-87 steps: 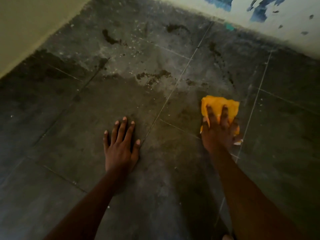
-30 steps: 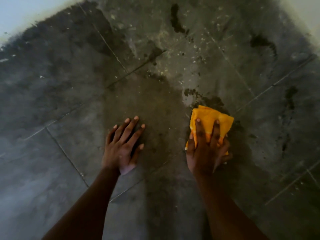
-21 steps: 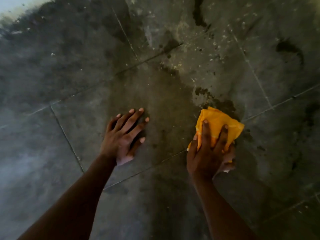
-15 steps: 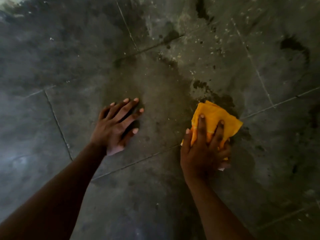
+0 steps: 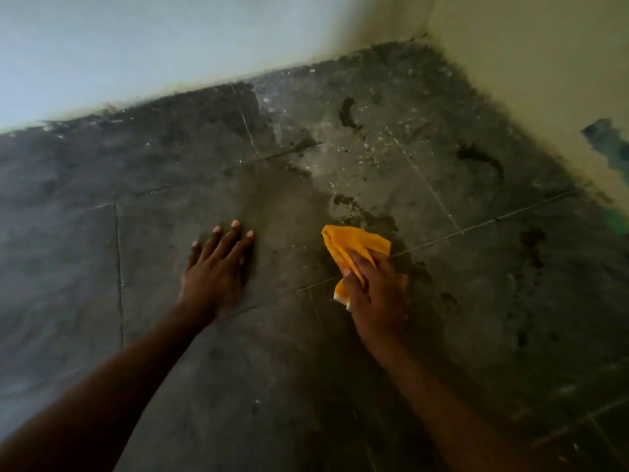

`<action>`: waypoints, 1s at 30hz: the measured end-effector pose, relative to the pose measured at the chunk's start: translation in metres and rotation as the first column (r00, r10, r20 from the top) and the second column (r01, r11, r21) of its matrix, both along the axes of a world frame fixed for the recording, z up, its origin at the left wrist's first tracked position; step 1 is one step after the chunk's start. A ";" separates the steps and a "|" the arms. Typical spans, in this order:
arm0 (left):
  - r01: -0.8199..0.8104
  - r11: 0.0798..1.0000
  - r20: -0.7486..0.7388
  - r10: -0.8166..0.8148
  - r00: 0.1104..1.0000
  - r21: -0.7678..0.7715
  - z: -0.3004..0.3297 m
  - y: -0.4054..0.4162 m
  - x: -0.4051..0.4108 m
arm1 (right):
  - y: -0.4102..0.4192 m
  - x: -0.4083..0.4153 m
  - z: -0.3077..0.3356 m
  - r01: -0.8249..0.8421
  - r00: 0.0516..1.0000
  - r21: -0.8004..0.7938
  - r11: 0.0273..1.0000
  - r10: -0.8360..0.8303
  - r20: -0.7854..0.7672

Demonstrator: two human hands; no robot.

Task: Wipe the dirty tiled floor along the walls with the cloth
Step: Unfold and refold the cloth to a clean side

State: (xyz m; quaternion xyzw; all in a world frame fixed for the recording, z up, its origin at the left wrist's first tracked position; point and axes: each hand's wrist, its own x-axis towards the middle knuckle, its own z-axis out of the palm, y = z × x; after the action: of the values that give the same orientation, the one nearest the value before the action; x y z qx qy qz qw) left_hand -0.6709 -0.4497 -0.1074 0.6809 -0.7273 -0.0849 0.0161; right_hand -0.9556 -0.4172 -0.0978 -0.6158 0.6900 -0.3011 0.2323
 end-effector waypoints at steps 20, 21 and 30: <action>-0.053 0.910 -0.892 0.414 0.182 0.412 0.102 0.082 -0.195 | 0.071 -0.058 0.064 -0.088 0.596 0.119 0.989 -0.043 0.801; -0.045 0.896 -0.887 0.444 0.129 0.442 0.105 0.083 -0.193 | 0.070 -0.058 0.064 -0.071 0.612 0.119 0.990 -0.051 0.789; -0.085 0.783 -0.785 0.601 -0.150 0.616 0.100 0.084 -0.174 | 0.063 -0.056 0.064 0.088 0.585 0.159 0.983 -0.180 0.791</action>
State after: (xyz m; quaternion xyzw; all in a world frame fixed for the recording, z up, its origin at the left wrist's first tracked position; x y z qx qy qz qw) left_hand -0.8448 -0.3657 -0.0072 0.5683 -0.2418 -0.6630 0.4230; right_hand -1.0115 -0.3540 -0.0343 -0.3480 0.5708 -0.5266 0.5251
